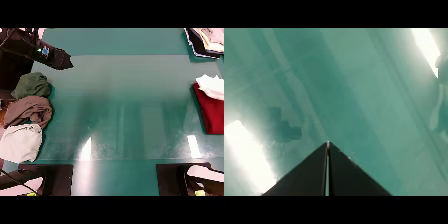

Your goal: Fold the shirts.

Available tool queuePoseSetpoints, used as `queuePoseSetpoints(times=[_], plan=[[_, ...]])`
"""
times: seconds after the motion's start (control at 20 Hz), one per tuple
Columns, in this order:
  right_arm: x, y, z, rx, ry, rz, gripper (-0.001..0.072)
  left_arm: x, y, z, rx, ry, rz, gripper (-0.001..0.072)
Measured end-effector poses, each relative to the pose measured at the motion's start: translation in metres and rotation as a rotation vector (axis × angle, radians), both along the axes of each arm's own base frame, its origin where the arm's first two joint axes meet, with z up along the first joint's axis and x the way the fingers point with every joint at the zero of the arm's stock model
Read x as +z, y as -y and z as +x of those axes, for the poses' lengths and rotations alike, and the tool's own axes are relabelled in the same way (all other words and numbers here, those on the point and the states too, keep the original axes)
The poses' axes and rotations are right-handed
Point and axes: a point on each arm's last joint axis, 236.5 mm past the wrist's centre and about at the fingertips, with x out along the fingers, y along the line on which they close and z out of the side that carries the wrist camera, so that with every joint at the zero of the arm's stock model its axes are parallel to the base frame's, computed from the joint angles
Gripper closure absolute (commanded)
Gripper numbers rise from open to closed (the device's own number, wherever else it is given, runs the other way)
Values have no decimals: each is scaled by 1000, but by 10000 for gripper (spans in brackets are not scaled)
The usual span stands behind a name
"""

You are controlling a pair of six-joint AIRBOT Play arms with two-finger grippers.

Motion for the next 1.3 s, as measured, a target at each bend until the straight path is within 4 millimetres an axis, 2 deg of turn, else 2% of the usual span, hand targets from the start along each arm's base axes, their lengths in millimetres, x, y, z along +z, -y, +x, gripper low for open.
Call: queuePoseSetpoints(times=[0.05, 0.1, 0.15, 0.25, 0.35, 0.4, 0.45, 0.55, 0.65, 0.75, 0.8, 0.95, 1.0, 1.2, 1.3], plan=[[-9, 0, -13, -16, -46, 1, 493, 0, 0, 0, -4, 3, 3, 685], [-16, 0, -24, -30, -84, 0, 218, 0, 0, 0, -9, 5, 5, 685], [-23, 0, -37, -45, -123, 0, 96, 0, 0, 0, -13, 8, 8, 685], [-34, 1, -60, -77, -187, 2, 97, 0, 0, 0, -19, 11, 11, 684], [-39, 4, -82, -120, -231, 4, 109, 0, 0, 0, -22, 14, 13, 684], [-39, 3, -89, -143, -232, 12, 163, 0, 0, 0, -24, 15, 14, 684], [-38, -1, -90, -154, -220, 25, 163, 0, 0, 0, -25, 15, 15, 684], [-29, -18, -79, -143, -147, 74, 163, 0, 0, 1, -26, 19, 15, 684], [-16, -48, -55, -80, -52, 133, 163, 2, 0, 3, -23, 28, 11, 684], [1, -92, -26, 34, 41, 191, 163, 2, 1, 3, -22, 31, 9, 684], [8, -116, -13, 99, 76, 211, 193, 3, 1, 4, -22, 33, 8, 684], [28, -201, 14, 334, 143, 258, 664, 4, 2, 5, -20, 41, 1, 684], [33, -229, 18, 412, 155, 270, 694, 5, 2, 6, -18, 47, -1, 684], [48, -334, 21, 704, 196, 297, 694, 7, 3, 9, -14, 57, -7, 684], [51, -375, 17, 815, 206, 308, 694, 7, 3, 9, -13, 59, -9, 684]])
